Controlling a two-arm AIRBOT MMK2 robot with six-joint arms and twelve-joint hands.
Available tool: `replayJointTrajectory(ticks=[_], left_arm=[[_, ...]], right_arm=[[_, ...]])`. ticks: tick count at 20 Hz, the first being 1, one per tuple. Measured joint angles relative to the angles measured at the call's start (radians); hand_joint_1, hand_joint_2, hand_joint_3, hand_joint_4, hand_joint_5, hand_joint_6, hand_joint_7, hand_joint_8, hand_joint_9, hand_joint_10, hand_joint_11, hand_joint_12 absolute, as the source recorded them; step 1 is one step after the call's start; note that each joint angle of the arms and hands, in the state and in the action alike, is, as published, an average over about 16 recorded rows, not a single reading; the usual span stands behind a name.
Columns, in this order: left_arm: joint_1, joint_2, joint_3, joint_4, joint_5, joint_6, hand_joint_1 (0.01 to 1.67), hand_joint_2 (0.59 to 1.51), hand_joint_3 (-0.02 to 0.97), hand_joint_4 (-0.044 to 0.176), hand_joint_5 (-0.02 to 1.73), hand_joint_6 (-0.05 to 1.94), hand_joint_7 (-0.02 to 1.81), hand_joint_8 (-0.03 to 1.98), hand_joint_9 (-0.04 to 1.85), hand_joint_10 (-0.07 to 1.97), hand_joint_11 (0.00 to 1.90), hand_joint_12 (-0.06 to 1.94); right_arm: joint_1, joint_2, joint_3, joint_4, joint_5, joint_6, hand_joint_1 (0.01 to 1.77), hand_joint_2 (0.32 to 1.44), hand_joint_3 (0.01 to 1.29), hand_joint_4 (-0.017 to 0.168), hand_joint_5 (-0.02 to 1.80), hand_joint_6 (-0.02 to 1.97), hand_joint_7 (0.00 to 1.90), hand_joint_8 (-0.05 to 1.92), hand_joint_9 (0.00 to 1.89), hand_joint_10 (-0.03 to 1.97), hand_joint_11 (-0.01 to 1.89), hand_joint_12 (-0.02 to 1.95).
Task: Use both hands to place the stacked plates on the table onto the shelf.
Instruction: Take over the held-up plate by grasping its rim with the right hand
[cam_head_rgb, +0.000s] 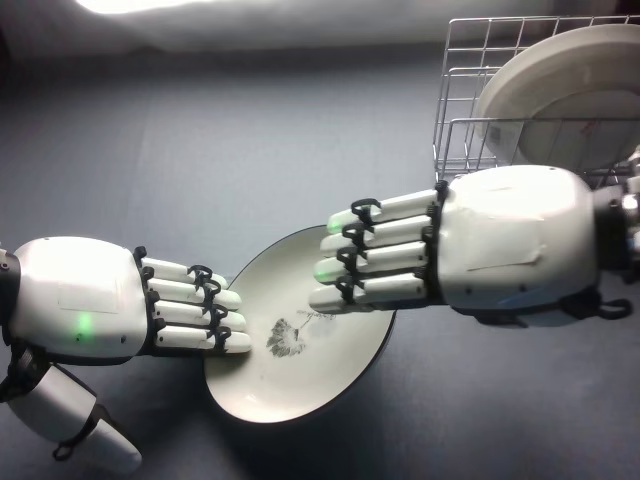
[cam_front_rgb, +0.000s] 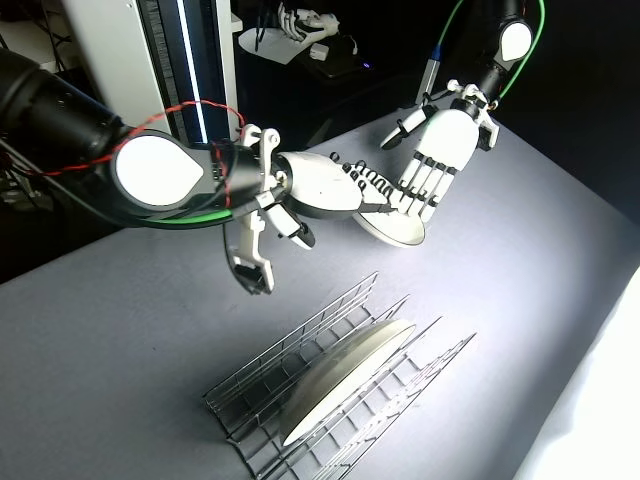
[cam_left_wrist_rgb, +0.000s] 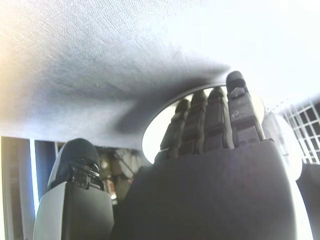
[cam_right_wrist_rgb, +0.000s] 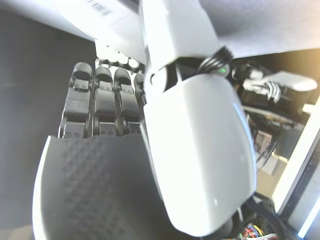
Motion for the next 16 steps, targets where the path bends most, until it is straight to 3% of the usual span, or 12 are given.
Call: replayJointTrajectory(ticks=[10, 16], left_arm=[[-0.005, -0.003, 0.001, 0.003, 0.001, 0.0, 0.01, 1.132, 0.015, -0.012, -0.02, -0.04, -0.01, -0.02, -0.03, -0.05, 0.03, 0.03], [-0.006, -0.005, 0.002, 0.004, 0.0, 0.0, 0.01, 1.131, 0.015, -0.012, -0.01, -0.04, -0.01, -0.02, -0.03, -0.05, 0.03, 0.03]], right_arm=[[-0.002, -0.158, 0.07, 0.035, -0.081, -0.001, 1.49, 1.01, 0.03, 0.003, 0.02, 0.03, 0.01, 0.01, 0.02, -0.01, 0.02, 0.23], [-0.002, -0.222, 0.106, 0.041, -0.106, -0.001, 1.49, 1.05, 0.03, 0.003, 0.05, 0.03, 0.05, 0.01, 0.06, 0.02, 0.02, 0.6]])
